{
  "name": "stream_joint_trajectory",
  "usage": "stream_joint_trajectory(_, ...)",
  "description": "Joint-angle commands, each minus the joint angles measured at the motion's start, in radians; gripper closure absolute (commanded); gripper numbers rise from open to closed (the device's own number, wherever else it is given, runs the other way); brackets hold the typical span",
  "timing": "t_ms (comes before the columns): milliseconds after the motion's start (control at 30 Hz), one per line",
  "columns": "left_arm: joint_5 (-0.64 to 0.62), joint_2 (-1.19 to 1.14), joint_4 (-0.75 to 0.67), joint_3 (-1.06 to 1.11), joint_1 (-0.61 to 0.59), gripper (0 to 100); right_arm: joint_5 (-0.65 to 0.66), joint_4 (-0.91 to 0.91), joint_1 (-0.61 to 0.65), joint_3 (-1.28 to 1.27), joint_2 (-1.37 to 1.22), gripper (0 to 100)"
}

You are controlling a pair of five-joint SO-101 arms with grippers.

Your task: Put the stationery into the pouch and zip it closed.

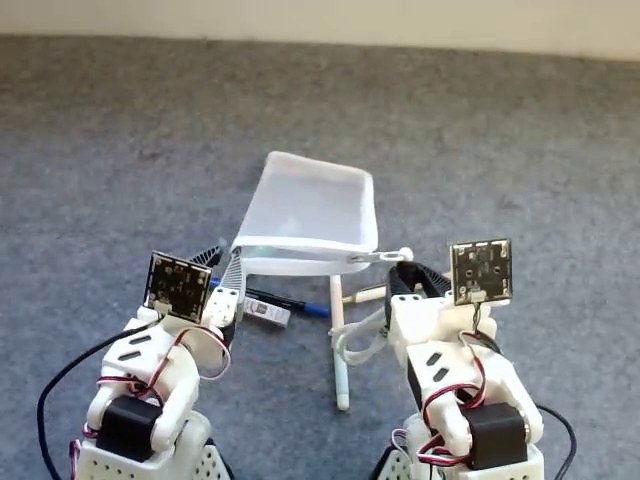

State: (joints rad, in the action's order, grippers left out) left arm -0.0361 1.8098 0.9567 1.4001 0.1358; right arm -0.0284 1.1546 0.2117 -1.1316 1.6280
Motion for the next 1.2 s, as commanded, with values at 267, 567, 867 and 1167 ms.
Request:
stream_joint_trajectory(267, -0.012, -0.004, 0.000, -0.050, -0.025, 87, 0.006, -0.010, -0.002, 0.101, 0.008, 99.4)
stream_joint_trajectory(567, -0.038, -0.005, 0.000, -0.042, 0.067, 77, -0.009, 0.076, 0.111, 0.203, 0.010, 99.4)
stream_joint_trajectory(867, -0.034, -0.007, -0.100, 0.042, 0.088, 77, -0.006, 0.160, 0.249, 0.277, 0.171, 99.4)
stream_joint_trajectory(1167, -0.032, -0.007, -0.094, 0.058, 0.090, 80, -0.006, 0.157, 0.269, 0.274, 0.194, 99.4)
